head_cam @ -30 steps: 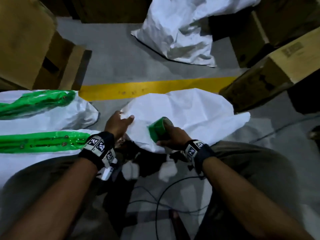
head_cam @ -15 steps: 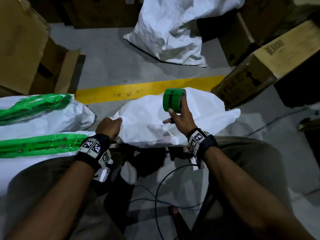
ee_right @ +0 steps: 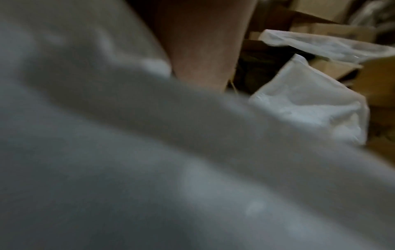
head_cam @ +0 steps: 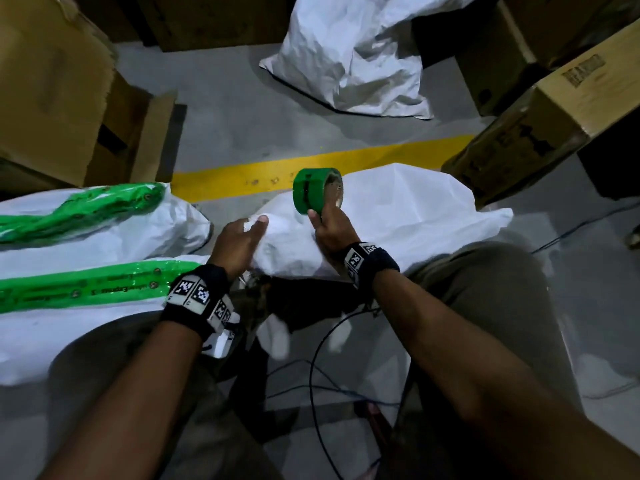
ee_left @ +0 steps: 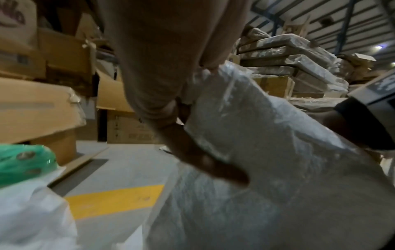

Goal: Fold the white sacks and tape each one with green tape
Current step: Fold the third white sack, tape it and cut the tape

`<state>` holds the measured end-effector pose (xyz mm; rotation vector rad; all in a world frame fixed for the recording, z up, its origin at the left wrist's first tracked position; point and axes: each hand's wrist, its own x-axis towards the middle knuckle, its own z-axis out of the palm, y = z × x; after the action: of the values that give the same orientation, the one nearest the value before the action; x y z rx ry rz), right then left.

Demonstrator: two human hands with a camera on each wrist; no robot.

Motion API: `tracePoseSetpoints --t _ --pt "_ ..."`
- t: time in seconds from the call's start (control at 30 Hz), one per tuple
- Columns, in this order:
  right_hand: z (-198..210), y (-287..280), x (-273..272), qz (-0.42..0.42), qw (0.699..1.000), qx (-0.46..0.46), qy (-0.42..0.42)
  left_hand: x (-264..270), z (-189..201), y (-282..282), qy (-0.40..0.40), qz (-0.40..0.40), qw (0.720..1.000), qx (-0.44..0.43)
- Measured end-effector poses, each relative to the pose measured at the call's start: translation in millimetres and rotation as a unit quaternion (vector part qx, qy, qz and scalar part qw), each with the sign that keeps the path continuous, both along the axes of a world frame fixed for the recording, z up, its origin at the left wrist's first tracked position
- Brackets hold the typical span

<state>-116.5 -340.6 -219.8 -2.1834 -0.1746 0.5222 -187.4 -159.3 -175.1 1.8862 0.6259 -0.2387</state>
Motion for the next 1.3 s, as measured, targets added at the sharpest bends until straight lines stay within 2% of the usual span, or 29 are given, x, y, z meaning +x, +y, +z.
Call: tracePoseSetpoints --t 0.13,0.2,0.37,0.43,0.47,0.5,0.53,0.67,0.77,0.87,0.93,1.03,1.13,1.23,1.3 --pt "-9 10 -13 0.091 0.99 -0.082 -0.066 -4 -15 5 0.083 0.082 0.993 -0.001" --pt "-12 11 -17 0.107 0.985 -0.109 -0.081 -6 -23 5 0.118 0.11 0.987 -0.015" --pt "-1 2 -23 0.116 0.98 -0.143 -0.069 -7 -32 19 0.225 0.068 0.965 -0.117" --pt "-1 0 -23 0.115 0.98 -0.149 -0.062 -10 -31 19 0.267 0.078 0.936 -0.216" --pt "-1 0 -24 0.113 0.98 -0.152 -0.058 -13 -26 16 0.298 0.101 0.907 -0.279" --pt "-1 -1 -25 0.116 0.98 -0.153 -0.057 -17 -23 12 0.325 0.124 0.882 -0.318" --pt "0 -1 -26 0.124 0.979 -0.15 -0.055 -19 -24 8 0.327 0.141 0.873 -0.332" --pt "9 0 -32 0.171 0.973 -0.147 -0.054 -24 -43 -6 0.213 0.144 0.947 -0.191" --pt "33 3 -34 0.213 0.959 -0.16 -0.091 -27 -42 -17 0.148 0.186 0.969 -0.066" --pt "60 -2 -44 0.247 0.94 -0.134 -0.19 -33 -52 -16 0.001 0.199 0.979 -0.029" --pt "73 -11 -53 0.225 0.94 -0.112 -0.229 -37 -75 -11 -0.043 0.163 0.985 -0.025" --pt "82 -24 -70 0.176 0.954 -0.087 -0.224 -41 -53 -19 -0.046 0.113 0.992 -0.03" --pt "76 -27 -81 0.144 0.962 -0.088 -0.216 -38 -40 -23 -0.03 0.115 0.991 -0.065" --pt "58 -21 -80 0.121 0.962 -0.133 -0.203 -27 -44 -19 -0.002 0.125 0.979 -0.161" --pt "49 -15 -81 0.121 0.962 -0.157 -0.189 -23 -54 -16 0.037 0.158 0.957 -0.242"
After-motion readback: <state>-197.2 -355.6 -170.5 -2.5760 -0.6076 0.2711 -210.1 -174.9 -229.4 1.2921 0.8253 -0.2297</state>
